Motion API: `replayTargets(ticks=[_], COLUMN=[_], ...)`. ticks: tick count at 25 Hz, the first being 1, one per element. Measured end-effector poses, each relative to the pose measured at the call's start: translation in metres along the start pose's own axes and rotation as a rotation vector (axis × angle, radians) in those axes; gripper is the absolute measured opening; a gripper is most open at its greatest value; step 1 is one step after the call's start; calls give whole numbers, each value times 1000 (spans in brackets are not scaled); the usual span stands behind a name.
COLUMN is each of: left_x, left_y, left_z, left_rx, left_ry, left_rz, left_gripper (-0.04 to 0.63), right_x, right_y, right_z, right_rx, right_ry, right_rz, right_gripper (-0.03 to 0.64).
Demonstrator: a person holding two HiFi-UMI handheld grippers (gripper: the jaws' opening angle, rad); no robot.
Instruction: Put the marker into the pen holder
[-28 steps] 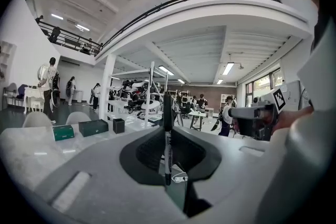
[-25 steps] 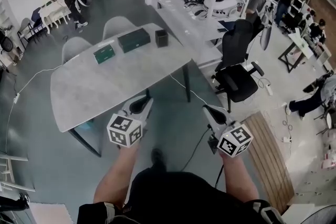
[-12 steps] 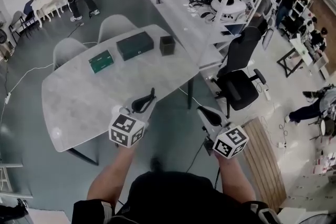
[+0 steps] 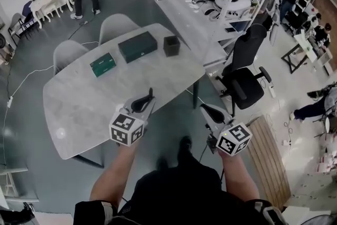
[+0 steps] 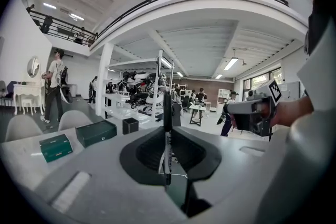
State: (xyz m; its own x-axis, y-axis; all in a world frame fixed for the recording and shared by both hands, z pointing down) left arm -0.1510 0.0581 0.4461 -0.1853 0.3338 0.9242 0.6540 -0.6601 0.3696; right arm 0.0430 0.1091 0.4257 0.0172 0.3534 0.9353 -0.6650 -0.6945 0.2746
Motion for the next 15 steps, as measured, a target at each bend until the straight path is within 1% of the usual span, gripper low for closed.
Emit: replayTargets(ticks=[3, 7, 10, 15], left_x=[-2, -7, -14, -36], left_y=[10, 35, 64, 126], left_z=[-10, -25, -35, -51], left_rx=[-15, -38, -56, -66], left_ry=[-14, -20, -42, -71], left_rz=[-4, -10, -15, -29], left_gripper=[46, 46, 46, 46], right_x=[-1, -9, -16, -31], right_y=[14, 34, 50, 79], right_z=[12, 40, 73, 136], right_rx=[-23, -57, -76, -103], right_ry=[12, 19, 25, 64], right_rz=[-4, 9, 10, 1], right_gripper=[26, 26, 26, 26])
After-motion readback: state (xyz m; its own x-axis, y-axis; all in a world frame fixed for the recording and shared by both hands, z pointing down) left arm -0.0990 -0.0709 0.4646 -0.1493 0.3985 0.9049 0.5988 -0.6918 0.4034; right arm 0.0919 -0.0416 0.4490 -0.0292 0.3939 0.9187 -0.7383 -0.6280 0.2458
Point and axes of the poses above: the fingertips, and each gripper's own axes: y forward along the fingers, z to its right, x out of its underside, the point moved 2 cm from there along -y, backward along the fingers, and after that the axes turned 8 degrees about -z, right-handed, at the moved point
